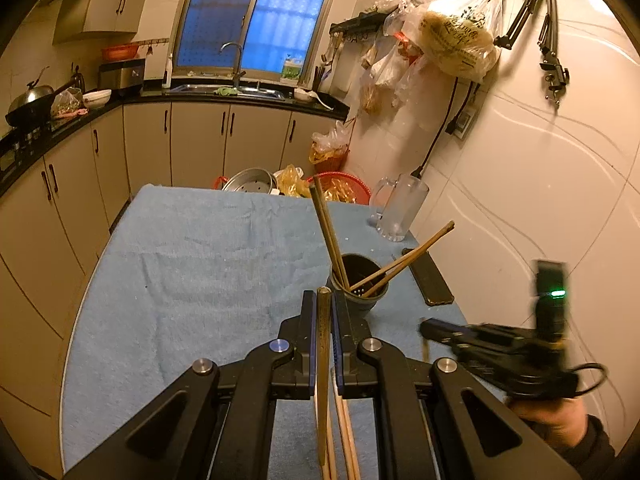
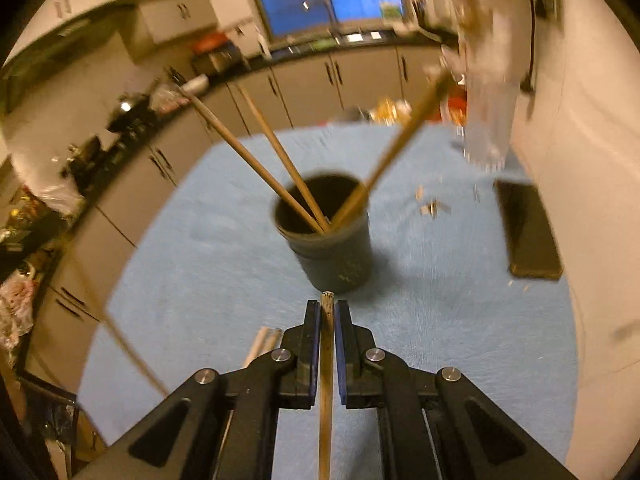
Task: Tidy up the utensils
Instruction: 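Lift both held chopsticks and carry them over the black cup, then lower both chopsticks into the black cup and open both tools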
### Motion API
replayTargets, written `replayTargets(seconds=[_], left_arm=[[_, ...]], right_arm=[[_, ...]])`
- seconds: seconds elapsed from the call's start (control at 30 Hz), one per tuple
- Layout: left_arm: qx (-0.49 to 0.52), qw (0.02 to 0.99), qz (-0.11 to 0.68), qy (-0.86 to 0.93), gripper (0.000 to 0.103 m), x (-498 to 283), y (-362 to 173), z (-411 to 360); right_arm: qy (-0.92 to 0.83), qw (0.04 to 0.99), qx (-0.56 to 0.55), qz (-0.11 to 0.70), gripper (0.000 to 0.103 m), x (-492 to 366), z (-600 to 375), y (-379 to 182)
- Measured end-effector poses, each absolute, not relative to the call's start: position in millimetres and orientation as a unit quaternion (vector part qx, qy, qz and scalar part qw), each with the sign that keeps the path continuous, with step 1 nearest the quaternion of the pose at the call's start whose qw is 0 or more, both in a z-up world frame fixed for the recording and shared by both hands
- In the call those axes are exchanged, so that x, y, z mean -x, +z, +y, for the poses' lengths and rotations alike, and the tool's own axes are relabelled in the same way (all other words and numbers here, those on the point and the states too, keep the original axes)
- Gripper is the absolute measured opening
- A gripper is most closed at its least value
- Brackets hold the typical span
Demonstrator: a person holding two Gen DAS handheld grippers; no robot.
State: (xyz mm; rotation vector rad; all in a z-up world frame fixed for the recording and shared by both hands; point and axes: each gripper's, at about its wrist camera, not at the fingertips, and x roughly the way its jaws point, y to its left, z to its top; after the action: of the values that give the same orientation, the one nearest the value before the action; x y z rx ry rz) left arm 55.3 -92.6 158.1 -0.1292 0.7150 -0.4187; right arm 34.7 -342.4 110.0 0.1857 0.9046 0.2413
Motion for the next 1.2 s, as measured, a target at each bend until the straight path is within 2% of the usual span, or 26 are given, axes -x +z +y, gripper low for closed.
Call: replayTargets(seconds=[0.4, 0.83, 1.0, 1.2], left_arm=[[0.049, 0.925, 0.31, -0.216, 0.007, -53.4, 196.4, -100.1], [0.046, 0.948, 0.231, -0.215, 0.007, -89.8, 262.5, -122.3], [0.061, 0.953, 0.203, -0.216, 0.007, -105.6, 265.5, -135.5], [0.066, 0.957, 0.179, -0.218, 0.007, -127.6, 244.5, -152.4]], right_arm=[[0.138, 0.934, -0.077, 0.321, 0.008, 7.1, -347.7, 216.6], [0.119, 0.966, -0.064, 0.222, 0.008, -3.6, -343.8, 299.8], [0.097, 0.976, -0.066, 0.181, 0.008, -14.4, -343.2, 313.7], [0.08, 0.981, -0.059, 0.164, 0.008, -36.5, -341.3, 300.1]])
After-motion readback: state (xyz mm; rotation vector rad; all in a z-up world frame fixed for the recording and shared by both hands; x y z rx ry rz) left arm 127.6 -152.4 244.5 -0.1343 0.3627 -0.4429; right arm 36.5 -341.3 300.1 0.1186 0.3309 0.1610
